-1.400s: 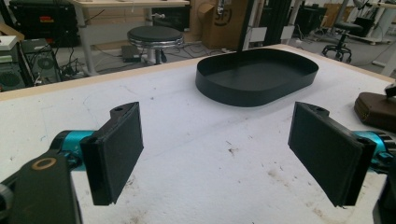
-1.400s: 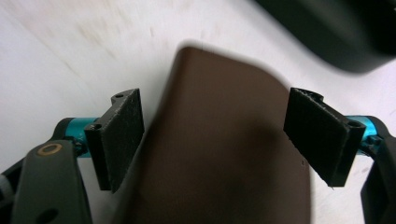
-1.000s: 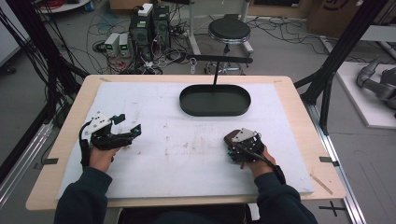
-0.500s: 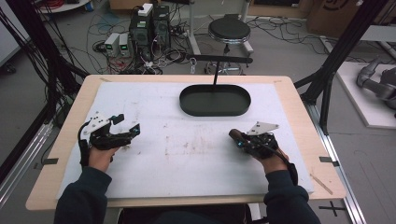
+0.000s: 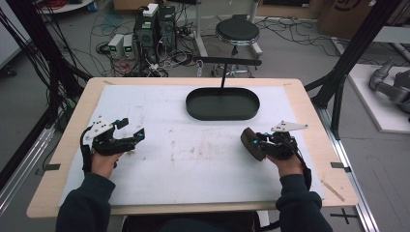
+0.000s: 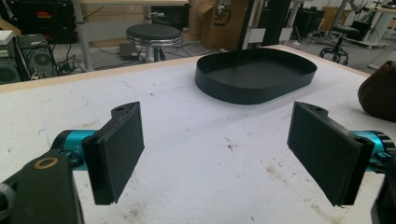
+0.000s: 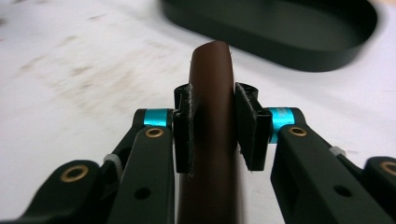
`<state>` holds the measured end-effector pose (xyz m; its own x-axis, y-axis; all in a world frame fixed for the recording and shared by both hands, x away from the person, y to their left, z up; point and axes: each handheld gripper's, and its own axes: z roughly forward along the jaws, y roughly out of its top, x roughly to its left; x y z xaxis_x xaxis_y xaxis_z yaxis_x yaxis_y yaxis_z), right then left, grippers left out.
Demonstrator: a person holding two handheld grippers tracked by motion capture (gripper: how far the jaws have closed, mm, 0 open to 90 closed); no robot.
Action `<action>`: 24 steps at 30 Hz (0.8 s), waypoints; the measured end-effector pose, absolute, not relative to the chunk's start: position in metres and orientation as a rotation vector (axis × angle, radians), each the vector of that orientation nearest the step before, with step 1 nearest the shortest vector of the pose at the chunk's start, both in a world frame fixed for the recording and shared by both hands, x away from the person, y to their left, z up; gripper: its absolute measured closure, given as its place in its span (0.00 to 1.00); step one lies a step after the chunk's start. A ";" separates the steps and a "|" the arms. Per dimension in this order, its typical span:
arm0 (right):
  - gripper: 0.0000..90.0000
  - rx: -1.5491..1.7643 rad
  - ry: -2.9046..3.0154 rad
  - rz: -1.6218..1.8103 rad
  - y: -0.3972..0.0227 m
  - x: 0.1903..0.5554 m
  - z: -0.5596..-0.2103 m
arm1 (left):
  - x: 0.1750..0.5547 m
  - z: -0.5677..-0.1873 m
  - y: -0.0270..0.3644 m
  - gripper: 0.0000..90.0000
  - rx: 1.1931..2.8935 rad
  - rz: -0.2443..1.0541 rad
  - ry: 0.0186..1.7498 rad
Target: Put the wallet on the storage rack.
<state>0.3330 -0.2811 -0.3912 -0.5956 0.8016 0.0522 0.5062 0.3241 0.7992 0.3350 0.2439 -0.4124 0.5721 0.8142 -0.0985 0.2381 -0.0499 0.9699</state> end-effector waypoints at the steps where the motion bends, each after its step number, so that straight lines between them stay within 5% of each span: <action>1: 0.77 1.178 2.223 1.151 -0.283 0.334 -0.391 | 0.335 -0.412 0.244 0.21 1.594 0.593 0.909; 24: 0.65 1.165 2.126 1.136 -0.288 0.335 -0.392 | 0.335 -0.413 0.243 0.21 1.600 0.593 0.912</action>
